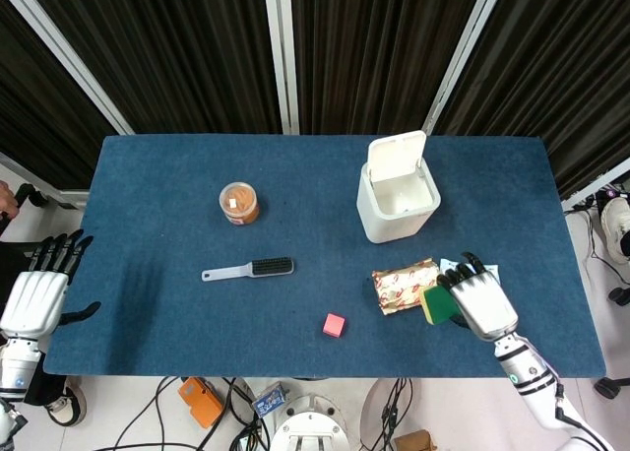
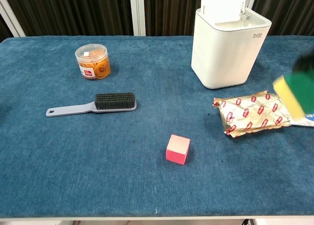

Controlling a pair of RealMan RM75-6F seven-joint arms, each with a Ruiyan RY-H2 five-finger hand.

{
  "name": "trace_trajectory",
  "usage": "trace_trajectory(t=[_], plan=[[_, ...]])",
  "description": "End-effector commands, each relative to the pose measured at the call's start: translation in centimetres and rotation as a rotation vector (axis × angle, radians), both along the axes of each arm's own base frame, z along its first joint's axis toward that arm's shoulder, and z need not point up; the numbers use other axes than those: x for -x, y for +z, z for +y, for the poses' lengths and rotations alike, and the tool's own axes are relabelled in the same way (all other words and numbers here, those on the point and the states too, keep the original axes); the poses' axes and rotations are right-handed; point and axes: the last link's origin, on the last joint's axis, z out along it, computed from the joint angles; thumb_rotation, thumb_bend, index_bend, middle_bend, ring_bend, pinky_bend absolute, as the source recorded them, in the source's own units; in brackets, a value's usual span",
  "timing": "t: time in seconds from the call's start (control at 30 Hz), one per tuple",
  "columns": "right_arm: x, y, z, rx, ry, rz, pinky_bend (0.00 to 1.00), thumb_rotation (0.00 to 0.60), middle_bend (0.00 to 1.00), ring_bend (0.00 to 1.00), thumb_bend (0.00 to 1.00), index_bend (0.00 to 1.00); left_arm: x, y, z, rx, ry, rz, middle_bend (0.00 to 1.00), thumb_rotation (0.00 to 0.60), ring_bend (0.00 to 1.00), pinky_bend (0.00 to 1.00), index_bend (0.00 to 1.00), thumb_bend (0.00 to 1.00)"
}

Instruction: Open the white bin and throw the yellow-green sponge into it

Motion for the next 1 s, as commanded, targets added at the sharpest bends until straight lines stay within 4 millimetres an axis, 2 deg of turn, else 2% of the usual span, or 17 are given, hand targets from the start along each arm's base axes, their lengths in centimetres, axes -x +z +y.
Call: trace_trajectory(t=[0.03,0.13,0.23,0.4,0.47,0.53,0.6,0.7,0.83,1.0], plan=[[-5.7,3.5,-5.0,0.117,0.044,-0.12,0.27,0.6,0.6,0.46,0.38,0.68,0.0,0.0,0.0,0.0,0.001,0.002,0.0,0.6,0.0,0.0,0.0,0.09],[-9.1,4.5,-8.9,0.158,0.025,-0.163,0.27,0.6,0.6,0.46,0.38,0.67,0.0,-0.1,0.1,0.001,0.005,0.005,0.0,0.6,0.0,0.0,0.0,0.09],[-11.5,4.2,-12.6,0.183,-0.03,-0.143,0.27,0.6,0.6,0.46,0.38,0.66,0.1,-0.1,0.2,0.003,0.011,0.007,0.0,0.6,0.0,0.0,0.0,0.09],[-12.8,2.0,-15.8,0.198,-0.11,-0.066,0.27,0.6,0.6,0.43,0.38,0.62,0.2,0.1,0.3,0.005,0.015,0.005,0.0,0.6,0.0,0.0,0.0,0.09],[-12.9,0.9,-16.4,0.184,-0.135,-0.051,0.27,0.6,0.59,0.41,0.38,0.58,0.2,0.1,0.3,0.007,0.016,0.004,0.0,0.6,0.0,0.0,0.0,0.09],[-12.9,0.0,-16.6,0.161,-0.148,-0.049,0.25,0.6,0.52,0.36,0.38,0.44,0.2,0.1,0.3,0.006,0.014,0.002,0.0,0.6,0.0,0.0,0.0,0.09],[-12.7,-0.7,-16.7,0.135,-0.155,-0.044,0.21,0.6,0.4,0.28,0.38,0.24,0.2,0.2,0.2,0.004,0.012,-0.001,0.0,0.6,0.0,0.0,0.0,0.09],[-12.3,-1.2,-16.6,0.105,-0.158,-0.035,0.14,0.6,0.26,0.16,0.38,0.03,0.2,0.4,0.1,-0.001,0.011,-0.007,0.0,0.6,0.0,0.0,0.0,0.09],[-11.9,-0.9,-15.9,0.104,-0.139,-0.021,0.1,0.6,0.14,0.08,0.37,0.0,0.2,0.5,0.0,-0.005,0.008,-0.011,0.0,0.6,0.0,0.0,0.0,0.09],[-11.4,0.4,-14.6,0.118,-0.127,-0.01,0.09,0.6,0.1,0.05,0.33,0.0,0.2,0.4,0.0,-0.002,0.007,-0.01,0.0,0.6,0.0,0.0,0.0,0.09]])
